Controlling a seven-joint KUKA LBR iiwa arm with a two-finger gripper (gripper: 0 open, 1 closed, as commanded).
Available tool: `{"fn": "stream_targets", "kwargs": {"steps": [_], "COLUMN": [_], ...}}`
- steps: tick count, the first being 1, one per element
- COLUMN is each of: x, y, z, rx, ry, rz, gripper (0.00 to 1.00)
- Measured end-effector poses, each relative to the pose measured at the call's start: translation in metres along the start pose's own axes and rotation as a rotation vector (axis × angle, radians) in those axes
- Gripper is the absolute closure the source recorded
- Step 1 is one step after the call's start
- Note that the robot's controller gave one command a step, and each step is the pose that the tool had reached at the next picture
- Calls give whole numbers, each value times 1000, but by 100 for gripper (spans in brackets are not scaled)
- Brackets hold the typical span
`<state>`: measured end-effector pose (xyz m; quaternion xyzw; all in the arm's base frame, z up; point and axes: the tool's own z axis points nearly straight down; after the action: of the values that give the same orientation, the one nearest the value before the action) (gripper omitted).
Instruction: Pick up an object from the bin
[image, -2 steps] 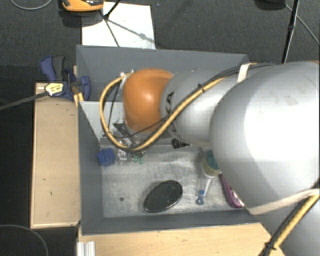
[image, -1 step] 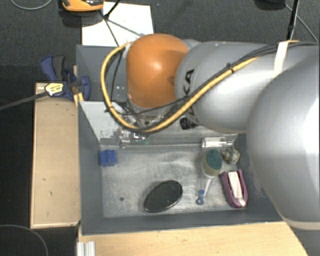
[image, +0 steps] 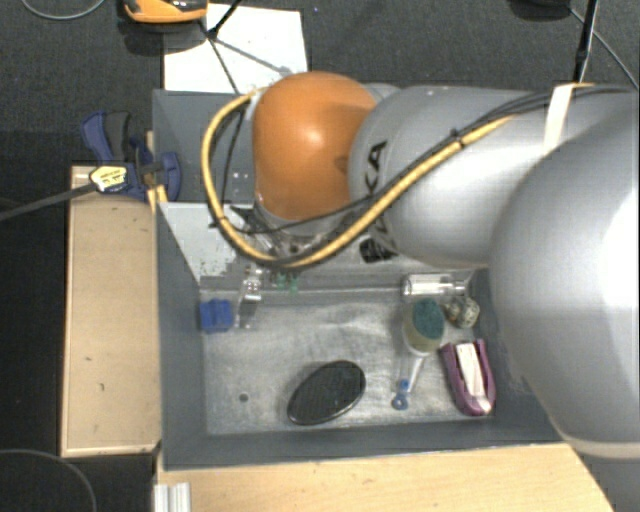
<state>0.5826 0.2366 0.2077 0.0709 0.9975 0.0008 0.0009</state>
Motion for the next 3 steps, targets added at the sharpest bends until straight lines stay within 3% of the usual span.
{"fn": "stream_targets", "kwargs": {"steps": [1,2,3], "x": [41,7,0], "y": [7,12,-3], "z": [116,112,112], "rx": [-8,-3,0], "ry": [-17,-6,-3], "rz": [52,140,102], "gripper": [0,0,0]}}
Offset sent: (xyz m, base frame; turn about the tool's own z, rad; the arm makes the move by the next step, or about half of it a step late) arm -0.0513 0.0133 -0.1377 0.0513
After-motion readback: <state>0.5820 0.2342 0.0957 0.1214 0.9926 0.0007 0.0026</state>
